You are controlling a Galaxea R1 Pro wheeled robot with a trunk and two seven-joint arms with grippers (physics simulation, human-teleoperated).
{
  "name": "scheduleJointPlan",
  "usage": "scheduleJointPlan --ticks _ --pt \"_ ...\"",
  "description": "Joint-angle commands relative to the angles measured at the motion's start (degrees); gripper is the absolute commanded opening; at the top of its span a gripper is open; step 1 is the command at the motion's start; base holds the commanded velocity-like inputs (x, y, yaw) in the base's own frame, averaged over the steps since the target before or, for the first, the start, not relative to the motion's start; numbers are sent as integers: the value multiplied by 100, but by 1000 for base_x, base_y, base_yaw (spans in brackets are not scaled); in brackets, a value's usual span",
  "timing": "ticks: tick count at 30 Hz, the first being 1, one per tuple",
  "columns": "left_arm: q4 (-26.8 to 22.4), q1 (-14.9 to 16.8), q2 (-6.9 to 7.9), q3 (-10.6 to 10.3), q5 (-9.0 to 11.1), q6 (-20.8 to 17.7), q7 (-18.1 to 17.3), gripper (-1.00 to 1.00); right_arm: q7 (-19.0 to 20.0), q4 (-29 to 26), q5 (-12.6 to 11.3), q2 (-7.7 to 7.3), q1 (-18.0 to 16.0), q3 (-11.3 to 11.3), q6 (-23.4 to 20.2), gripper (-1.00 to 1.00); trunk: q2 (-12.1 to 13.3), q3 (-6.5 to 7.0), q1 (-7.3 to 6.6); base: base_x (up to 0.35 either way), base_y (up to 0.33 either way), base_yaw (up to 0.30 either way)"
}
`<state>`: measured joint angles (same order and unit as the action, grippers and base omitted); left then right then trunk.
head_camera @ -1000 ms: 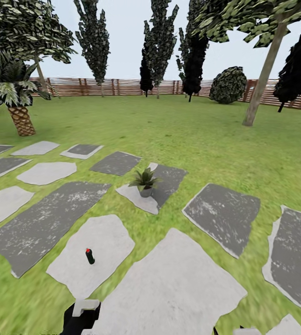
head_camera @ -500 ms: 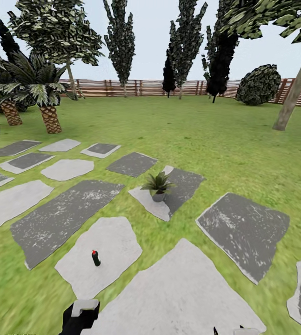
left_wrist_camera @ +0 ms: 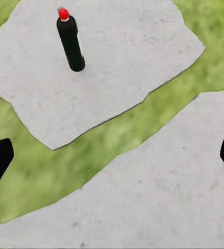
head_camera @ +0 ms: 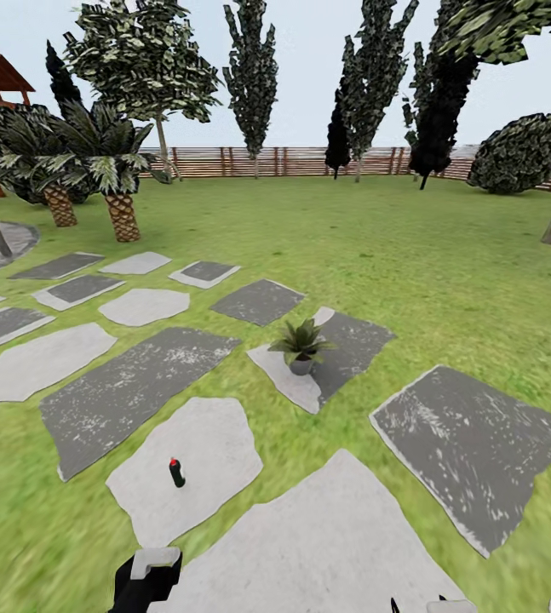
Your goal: Pick up the pesticide atomizer in the garden and spray insectifuge to fully cover both potted plants in the garden.
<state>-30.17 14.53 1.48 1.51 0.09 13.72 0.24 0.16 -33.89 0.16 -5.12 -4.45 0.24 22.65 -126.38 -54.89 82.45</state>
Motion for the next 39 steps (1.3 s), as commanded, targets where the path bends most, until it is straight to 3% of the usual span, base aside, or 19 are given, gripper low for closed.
scheduleJointPlan --ticks 1,10,14,17,19,25,30,39 --pt "1 5 0 4 0 17 2 100 -3 7 3 -1 -3 2 15 100 -2 -5 0 18 -182 7" --pt "-4 51 27 -20 -3 -28 8 100 4 -104 4 2 -6 3 12 100 -2 -5 0 2 -32 1" --pt "-6 250 32 -22 -9 -53 1 100 -2 -534 2 2 -75 3 -8 100 -2 -5 0 0 0 0" --pt "19 552 39 -23 -21 -69 -10 100 6 -908 -2 2 -300 2 -73 100 -2 -5 0 0 0 0" --pt "54 840 43 -20 -24 -76 -9 100 9 -1056 -8 8 -652 2 -217 100 -2 -5 0 0 0 0" --pt "83 1171 19 -22 -5 -259 107 100 26 -1134 -16 34 -1356 10 -1138 100 -2 -5 0 0 0 0" --pt "87 1197 22 -13 5 -411 181 100 32 -1159 -16 48 -1539 17 -1555 100 -2 -5 0 0 0 0" --pt "89 1149 36 -8 -7 -400 206 100 70 -1335 -9 27 -1576 20 -1640 100 -2 -5 0 0 0 46"
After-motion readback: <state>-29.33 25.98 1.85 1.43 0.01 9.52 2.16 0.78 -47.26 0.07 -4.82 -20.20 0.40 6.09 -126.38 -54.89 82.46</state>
